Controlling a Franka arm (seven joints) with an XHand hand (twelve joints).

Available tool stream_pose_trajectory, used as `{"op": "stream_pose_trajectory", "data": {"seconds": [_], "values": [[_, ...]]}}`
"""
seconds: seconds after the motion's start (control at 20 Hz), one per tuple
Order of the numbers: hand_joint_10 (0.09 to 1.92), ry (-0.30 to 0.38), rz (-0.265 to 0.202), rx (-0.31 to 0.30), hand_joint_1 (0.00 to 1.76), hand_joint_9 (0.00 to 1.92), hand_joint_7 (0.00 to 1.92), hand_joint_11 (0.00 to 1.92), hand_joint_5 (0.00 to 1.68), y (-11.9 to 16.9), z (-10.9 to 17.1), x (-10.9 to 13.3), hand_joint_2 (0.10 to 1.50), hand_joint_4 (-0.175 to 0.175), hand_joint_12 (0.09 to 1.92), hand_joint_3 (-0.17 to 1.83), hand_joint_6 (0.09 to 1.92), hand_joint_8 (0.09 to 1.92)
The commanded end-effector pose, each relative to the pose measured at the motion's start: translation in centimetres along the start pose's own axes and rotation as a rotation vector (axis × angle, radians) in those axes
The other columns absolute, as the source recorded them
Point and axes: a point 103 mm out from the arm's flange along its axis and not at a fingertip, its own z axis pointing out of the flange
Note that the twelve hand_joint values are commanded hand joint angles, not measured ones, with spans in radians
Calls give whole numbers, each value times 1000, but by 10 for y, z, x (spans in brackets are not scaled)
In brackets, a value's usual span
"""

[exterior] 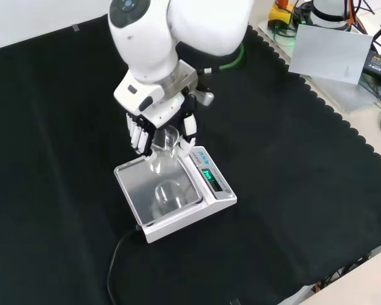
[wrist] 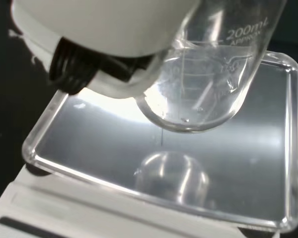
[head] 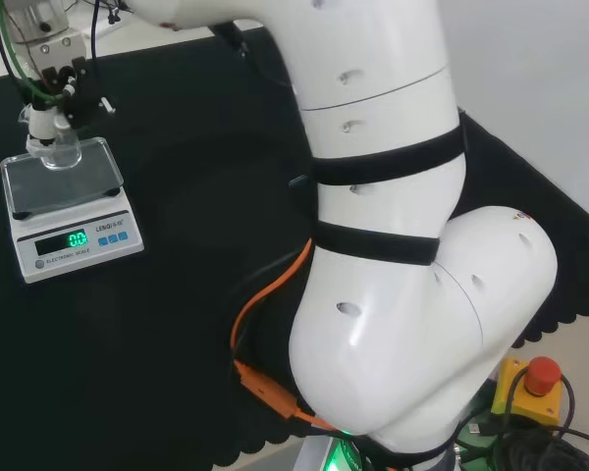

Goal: Put the beaker on the electronic balance.

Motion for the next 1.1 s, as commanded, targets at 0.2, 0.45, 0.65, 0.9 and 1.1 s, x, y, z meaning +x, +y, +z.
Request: {"op": "stream_pose_trajectory", "data": {"seconds": [0.2, 0.45, 0.65, 0.9, 1.1], "values": [[764, 33, 12, 46, 1210, 1183, 973, 1245, 1242, 26, 26, -25, 634, -175, 905, 706, 734, 1049], [765, 52, 18, 54, 1210, 1184, 976, 1246, 1244, 25, 40, -35, 632, -175, 903, 709, 732, 1048], [766, 68, 19, 55, 1210, 1184, 978, 1244, 1246, 24, 42, -37, 631, -175, 902, 710, 730, 1046], [763, 52, 18, 88, 1209, 1177, 974, 1230, 1247, 24, 44, -36, 629, -175, 900, 712, 727, 1041], [716, 42, 3, 110, 1221, 1077, 849, 1007, 885, 22, 41, -32, 440, -22, 1066, 768, 1000, 976]]}}
